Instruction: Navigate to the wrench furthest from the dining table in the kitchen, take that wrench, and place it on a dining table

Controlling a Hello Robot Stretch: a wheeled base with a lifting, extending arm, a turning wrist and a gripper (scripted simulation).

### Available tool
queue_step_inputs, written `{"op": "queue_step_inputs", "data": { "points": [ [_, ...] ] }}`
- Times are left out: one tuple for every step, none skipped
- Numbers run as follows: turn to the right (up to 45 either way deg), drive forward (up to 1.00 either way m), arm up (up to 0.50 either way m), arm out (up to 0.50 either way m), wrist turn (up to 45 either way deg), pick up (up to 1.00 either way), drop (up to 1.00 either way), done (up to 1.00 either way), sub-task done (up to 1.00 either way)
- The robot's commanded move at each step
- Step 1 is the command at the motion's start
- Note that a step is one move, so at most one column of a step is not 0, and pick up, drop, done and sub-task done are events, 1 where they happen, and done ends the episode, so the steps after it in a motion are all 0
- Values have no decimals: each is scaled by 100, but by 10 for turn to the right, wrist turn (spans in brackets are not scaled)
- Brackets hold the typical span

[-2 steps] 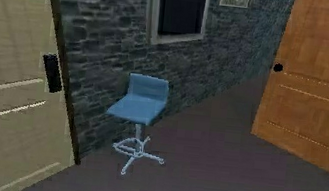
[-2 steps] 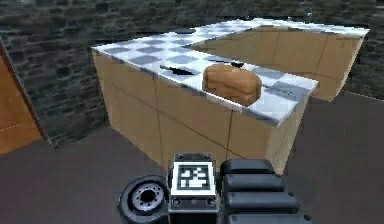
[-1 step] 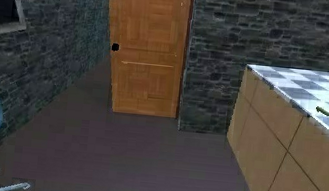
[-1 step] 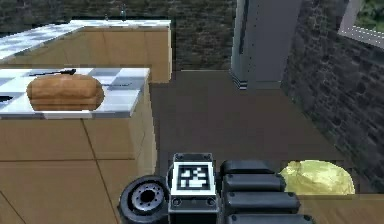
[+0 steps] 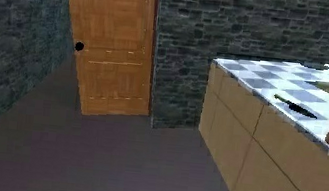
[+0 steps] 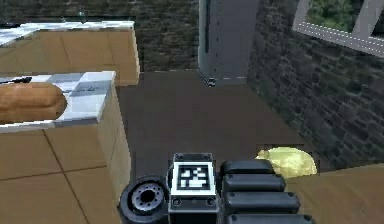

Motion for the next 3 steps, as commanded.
{"op": "queue_step_inputs", "data": {
  "points": [
    [-450, 0, 0, 0, 0, 0, 0, 0, 0],
    [-450, 0, 0, 0, 0, 0, 0, 0, 0],
    [-270, 0, 0, 0, 0, 0, 0, 0, 0]
  ]
}}
